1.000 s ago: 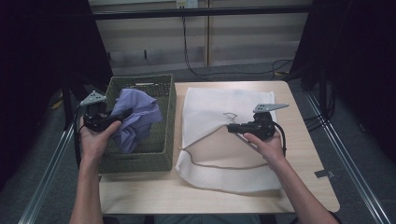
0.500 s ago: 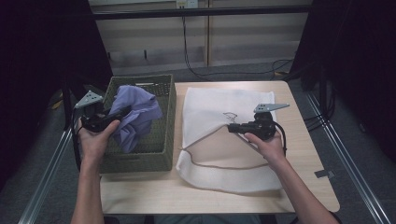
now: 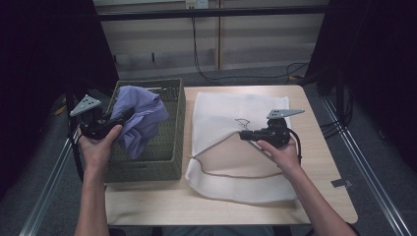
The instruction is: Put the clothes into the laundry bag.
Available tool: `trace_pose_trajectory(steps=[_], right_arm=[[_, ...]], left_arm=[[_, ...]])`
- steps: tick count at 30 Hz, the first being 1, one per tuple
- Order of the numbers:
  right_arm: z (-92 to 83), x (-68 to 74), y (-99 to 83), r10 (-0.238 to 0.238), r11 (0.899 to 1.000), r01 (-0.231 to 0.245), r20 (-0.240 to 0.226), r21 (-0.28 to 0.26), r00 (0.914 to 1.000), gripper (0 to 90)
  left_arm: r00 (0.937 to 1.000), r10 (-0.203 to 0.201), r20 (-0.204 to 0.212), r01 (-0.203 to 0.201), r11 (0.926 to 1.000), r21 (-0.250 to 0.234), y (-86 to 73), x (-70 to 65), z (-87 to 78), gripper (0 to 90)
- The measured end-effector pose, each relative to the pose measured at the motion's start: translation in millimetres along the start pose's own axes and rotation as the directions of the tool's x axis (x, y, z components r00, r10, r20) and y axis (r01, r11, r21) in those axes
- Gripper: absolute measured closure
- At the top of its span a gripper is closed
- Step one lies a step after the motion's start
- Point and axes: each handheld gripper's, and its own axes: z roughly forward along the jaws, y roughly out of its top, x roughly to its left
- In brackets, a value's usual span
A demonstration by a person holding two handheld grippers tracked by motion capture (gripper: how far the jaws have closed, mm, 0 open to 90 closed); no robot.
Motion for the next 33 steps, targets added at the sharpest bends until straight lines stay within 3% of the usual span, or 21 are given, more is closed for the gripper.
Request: trace_pose_trajectory(steps=[18, 28, 33], right_arm=[[0.2, 0.4, 0.1, 0.000, 1.000, 0.000, -0.005, 0.001, 1.0000, 89.3], [0.3, 0.4, 0.1, -0.001, 1.000, 0.001, -0.007, 0.002, 1.0000, 89.3], [0.5, 0.6, 0.1, -0.005, 1.000, 0.005, -0.006, 0.000, 1.0000, 89.3]], left_arm=[[0.9997, 0.007, 0.023, -0.006, 0.9974, -0.072, 14.0, -7.5, -19.0, 68.7], [0.9989, 0.031, 0.034, -0.027, 0.9938, -0.108, 21.8, -12.5, -32.1, 68.4], [0.9985, 0.016, 0.052, -0.009, 0.9923, -0.124, 25.1, -14.8, -37.5, 68.4]])
